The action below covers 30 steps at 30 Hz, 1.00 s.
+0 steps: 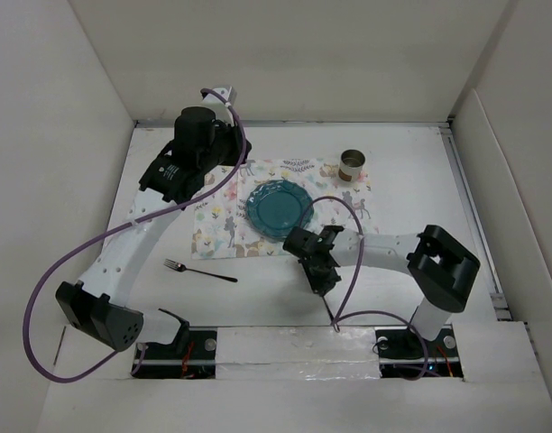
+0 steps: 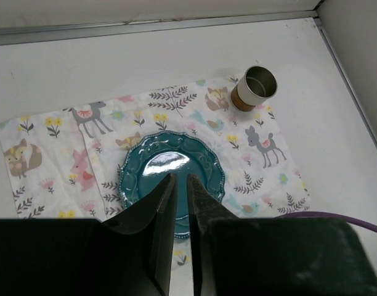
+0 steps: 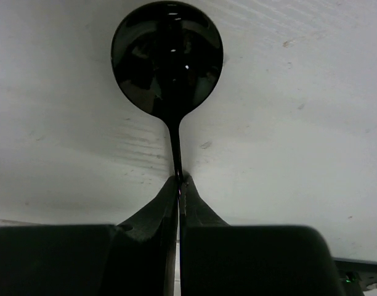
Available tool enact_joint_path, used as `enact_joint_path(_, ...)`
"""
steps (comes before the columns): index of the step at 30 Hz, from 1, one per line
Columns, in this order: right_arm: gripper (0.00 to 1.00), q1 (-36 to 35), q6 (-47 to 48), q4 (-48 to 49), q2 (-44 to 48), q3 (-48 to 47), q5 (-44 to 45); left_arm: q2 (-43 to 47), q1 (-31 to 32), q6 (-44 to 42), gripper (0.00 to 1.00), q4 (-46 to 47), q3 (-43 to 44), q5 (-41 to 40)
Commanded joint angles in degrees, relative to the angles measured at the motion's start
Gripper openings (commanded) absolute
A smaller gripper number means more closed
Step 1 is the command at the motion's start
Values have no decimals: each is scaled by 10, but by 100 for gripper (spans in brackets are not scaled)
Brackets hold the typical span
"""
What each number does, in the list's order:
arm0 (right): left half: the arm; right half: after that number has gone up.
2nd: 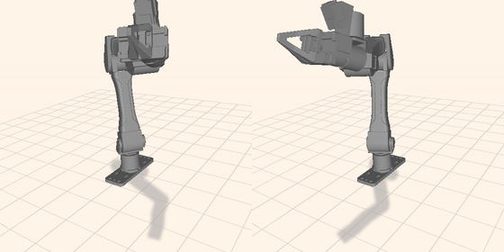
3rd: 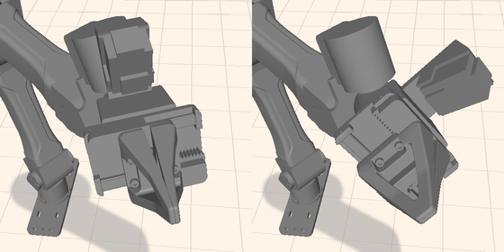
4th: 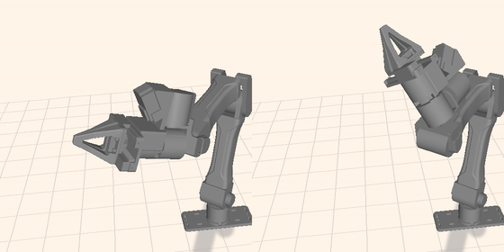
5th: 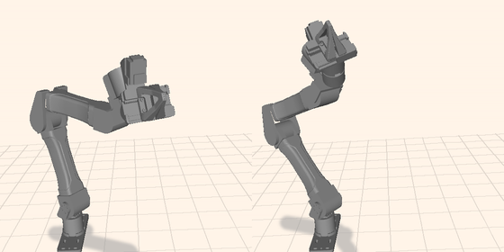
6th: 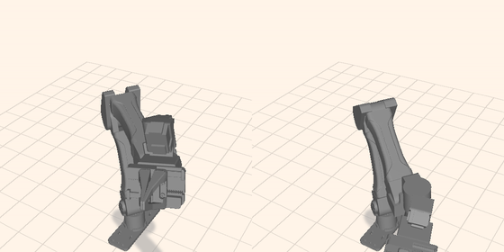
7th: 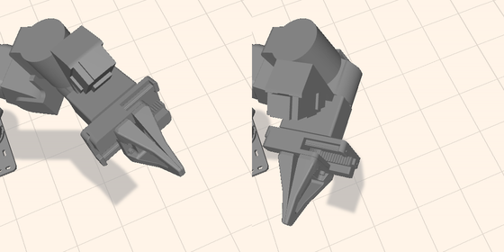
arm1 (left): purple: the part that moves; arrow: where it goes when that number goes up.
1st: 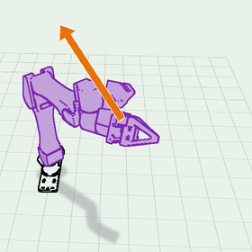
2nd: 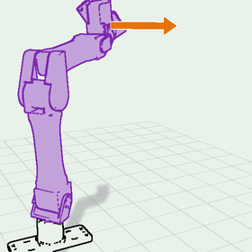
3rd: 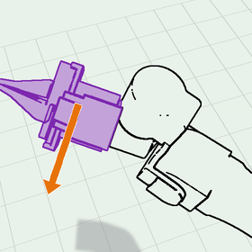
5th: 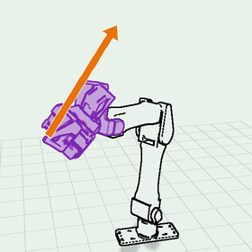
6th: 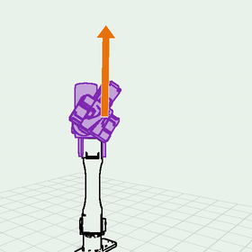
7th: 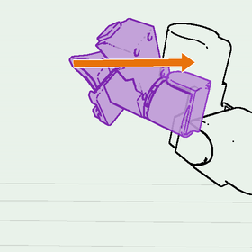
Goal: Set the dinner table for one person
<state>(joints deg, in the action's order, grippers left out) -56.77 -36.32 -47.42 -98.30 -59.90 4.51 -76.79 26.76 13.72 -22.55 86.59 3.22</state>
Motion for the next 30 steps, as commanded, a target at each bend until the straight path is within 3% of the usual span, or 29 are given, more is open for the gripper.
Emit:
enact_joint_path(1, 0, -12, -23, 6, 35, -11, 7, 14, -2, -4, 10, 15, -8, -5)
enact_joint_path(5, 0, 7, -17, -43, 86, -54, 22, 11, -2, -4, 10, 14, -19, -6)
enact_joint_path(9, 0, 91, 15, -38, 95, -128, 23, 10, -2, 16, 11, 10, -34, -27)
enact_joint_path(13, 0, 178, 58, -8, 26, -222, 47, 5, -2, 59, 17, 4, -41, -78)
enact_joint_path(17, 0, 251, 89, 0, -99, -331, 73, -4, -2, 95, 16, -7, -45, -85)
enact_joint_path(23, 0, 300, 120, -41, -215, -477, 80, 9, -2, 152, 12, -14, -86, -86)
enact_joint_path(30, 0, 332, 134, -46, -260, -495, 74, 40, -2, 225, 8, -22, -138, -99)
